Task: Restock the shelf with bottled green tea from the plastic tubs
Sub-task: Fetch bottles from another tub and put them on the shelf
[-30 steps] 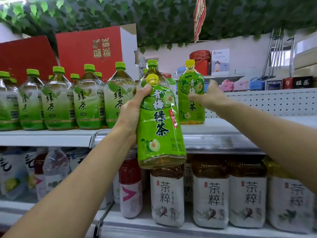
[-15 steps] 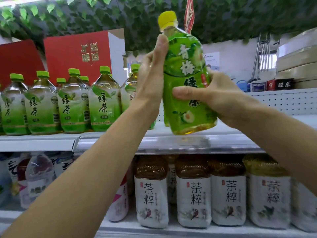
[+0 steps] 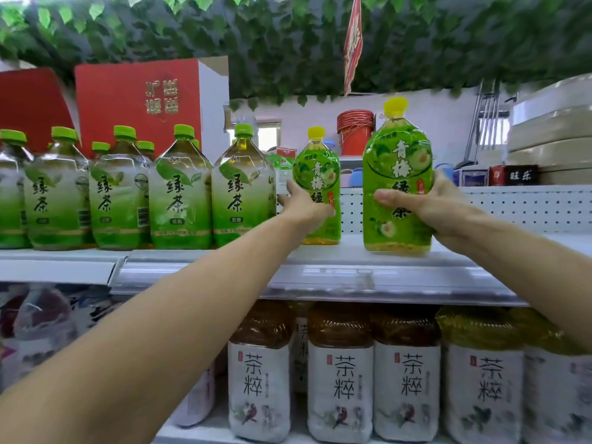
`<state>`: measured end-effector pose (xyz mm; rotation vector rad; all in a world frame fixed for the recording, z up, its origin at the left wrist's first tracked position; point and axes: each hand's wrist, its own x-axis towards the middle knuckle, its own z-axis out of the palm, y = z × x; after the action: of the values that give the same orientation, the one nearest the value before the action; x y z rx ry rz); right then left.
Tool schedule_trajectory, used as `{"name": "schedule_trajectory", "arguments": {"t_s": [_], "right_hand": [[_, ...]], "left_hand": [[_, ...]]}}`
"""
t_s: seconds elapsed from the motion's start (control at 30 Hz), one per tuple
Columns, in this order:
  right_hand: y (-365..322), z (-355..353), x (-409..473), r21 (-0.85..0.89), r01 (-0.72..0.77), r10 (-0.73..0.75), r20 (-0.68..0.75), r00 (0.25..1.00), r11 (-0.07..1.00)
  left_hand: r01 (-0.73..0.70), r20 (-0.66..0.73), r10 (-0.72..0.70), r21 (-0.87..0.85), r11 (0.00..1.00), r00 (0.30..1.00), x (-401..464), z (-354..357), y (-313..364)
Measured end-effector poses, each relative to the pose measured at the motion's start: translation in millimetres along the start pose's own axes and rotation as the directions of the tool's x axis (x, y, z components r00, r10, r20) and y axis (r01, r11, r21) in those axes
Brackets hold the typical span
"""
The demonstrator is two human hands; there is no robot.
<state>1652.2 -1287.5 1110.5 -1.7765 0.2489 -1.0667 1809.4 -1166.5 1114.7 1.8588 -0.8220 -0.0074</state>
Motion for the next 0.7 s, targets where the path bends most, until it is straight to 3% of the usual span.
{"name": "schedule_trajectory", "arguments": {"t_s": [0.1,0.23,0.47,0.57,0.7], "right_hand": [[0,-7,5,-0.096,-0.012,0.020,0.085,0.996,0.995],[-3,-10,10,-0.214,-0.003,0.047,0.198,0.979,0.977],[28,1,73,-0.398,-0.109,0.158,0.092,0.983,0.911],[54,-3,112,-0.429,-0.098,0.164,0.119,0.979,0.898],[44,9,101,-0.410,-0.112,0.163,0.093,0.982,0.905]], "left_hand": [[0.085,0.067,-0.081,-0.058,0.995,0.994,8,3,-10],[0.078,0.085,-0.068,-0.120,0.990,0.994,15,1,-14],[0.075,0.067,-0.071,-0.059,0.995,0.995,21,1,-17],[0.073,0.076,-0.070,-0.043,0.996,0.995,21,1,-17],[0.068,0.082,-0.065,-0.035,0.997,0.995,19,3,-15]]}}
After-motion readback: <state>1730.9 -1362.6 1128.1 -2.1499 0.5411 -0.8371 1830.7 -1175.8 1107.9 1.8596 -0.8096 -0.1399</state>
